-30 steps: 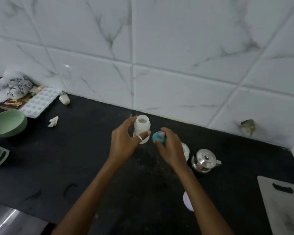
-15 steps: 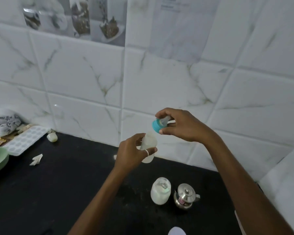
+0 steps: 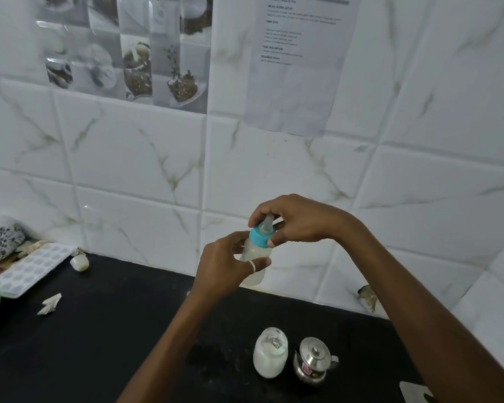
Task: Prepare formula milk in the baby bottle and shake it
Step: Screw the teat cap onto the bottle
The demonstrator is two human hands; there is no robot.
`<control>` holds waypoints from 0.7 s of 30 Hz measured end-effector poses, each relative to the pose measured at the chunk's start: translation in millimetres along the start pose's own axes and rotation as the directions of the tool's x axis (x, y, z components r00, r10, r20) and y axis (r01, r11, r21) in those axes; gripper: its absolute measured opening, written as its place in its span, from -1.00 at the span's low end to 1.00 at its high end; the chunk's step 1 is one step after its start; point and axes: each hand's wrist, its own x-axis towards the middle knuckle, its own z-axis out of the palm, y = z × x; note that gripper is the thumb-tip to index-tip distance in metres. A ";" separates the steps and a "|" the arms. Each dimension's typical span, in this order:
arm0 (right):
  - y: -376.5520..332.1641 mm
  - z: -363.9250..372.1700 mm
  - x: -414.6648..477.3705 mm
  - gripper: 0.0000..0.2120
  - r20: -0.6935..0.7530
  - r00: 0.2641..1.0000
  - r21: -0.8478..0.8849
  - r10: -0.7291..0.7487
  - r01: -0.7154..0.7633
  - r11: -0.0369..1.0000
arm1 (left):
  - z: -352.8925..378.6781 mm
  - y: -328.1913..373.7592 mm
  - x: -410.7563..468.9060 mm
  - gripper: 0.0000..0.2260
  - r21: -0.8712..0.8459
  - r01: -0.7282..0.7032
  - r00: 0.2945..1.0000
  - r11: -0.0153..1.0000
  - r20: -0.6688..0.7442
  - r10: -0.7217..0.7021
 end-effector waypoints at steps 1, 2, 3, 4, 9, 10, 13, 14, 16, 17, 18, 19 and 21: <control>0.7 0.7 0.8 -0.59 -0.004 1.000 -0.003 0.001 -0.001 1.000 | 0.0 0.2 0.1 -0.36 0.001 -0.001 1.000 1.000 0.000 0.001; 1.5 1.3 1.5 -0.59 -0.009 1.000 -0.009 0.002 -0.002 1.000 | 0.3 0.7 0.4 -0.36 0.003 -0.001 1.000 1.000 0.000 0.001; 2.2 1.7 2.1 -0.60 -0.017 1.000 -0.015 0.002 -0.003 1.000 | 0.4 1.3 0.6 -0.36 0.005 -0.002 1.000 1.000 -0.002 0.002; 2.8 2.4 2.7 -0.60 -0.026 1.000 -0.020 0.004 -0.004 1.000 | 0.5 1.9 0.9 -0.36 0.008 -0.002 1.000 1.000 -0.005 0.002; 4.8 6.8 4.4 -0.62 -0.085 0.996 -0.047 0.034 -0.038 0.998 | 1.0 4.1 0.3 -0.40 0.016 -0.002 1.000 1.000 -0.023 0.003; 5.0 7.8 4.9 -0.62 -0.100 0.994 -0.052 0.050 -0.055 0.997 | 1.5 4.4 -0.1 -0.40 0.018 -0.003 1.000 1.000 -0.029 0.003; 4.1 11.2 5.8 -0.61 -0.154 0.982 -0.068 0.106 -0.118 0.991 | 4.3 5.5 -0.6 -0.41 0.023 -0.007 0.998 1.000 -0.055 0.008; 3.1 13.1 6.0 -0.60 -0.172 0.977 -0.076 0.123 -0.137 0.988 | 5.3 6.1 -0.7 -0.41 0.025 -0.008 0.998 1.000 -0.063 0.010; 0.8 18.5 6.4 -0.62 -0.217 0.965 -0.099 0.150 -0.174 0.980 | 7.6 7.1 -1.3 -0.40 0.031 -0.004 0.997 1.000 -0.073 0.006; -0.3 21.7 6.7 -0.62 -0.247 0.955 -0.117 0.162 -0.195 0.974 | 8.8 7.4 -1.8 -0.41 0.033 0.001 0.997 0.999 -0.078 0.001; -1.1 25.2 7.5 -0.61 -0.280 0.944 -0.139 0.177 -0.222 0.965 | 9.9 7.6 -2.5 -0.41 0.034 0.009 0.996 0.999 -0.084 -0.006; -1.8 29.0 8.5 -0.59 -0.315 0.929 -0.162 0.195 -0.255 0.953 | 10.9 7.7 -3.3 -0.42 0.032 0.017 0.996 0.999 -0.093 -0.014; -3.2 36.6 9.5 -0.52 -0.383 0.892 -0.185 0.240 -0.328 0.926 | 12.8 7.6 -4.5 -0.43 0.030 0.030 0.994 0.999 -0.109 -0.027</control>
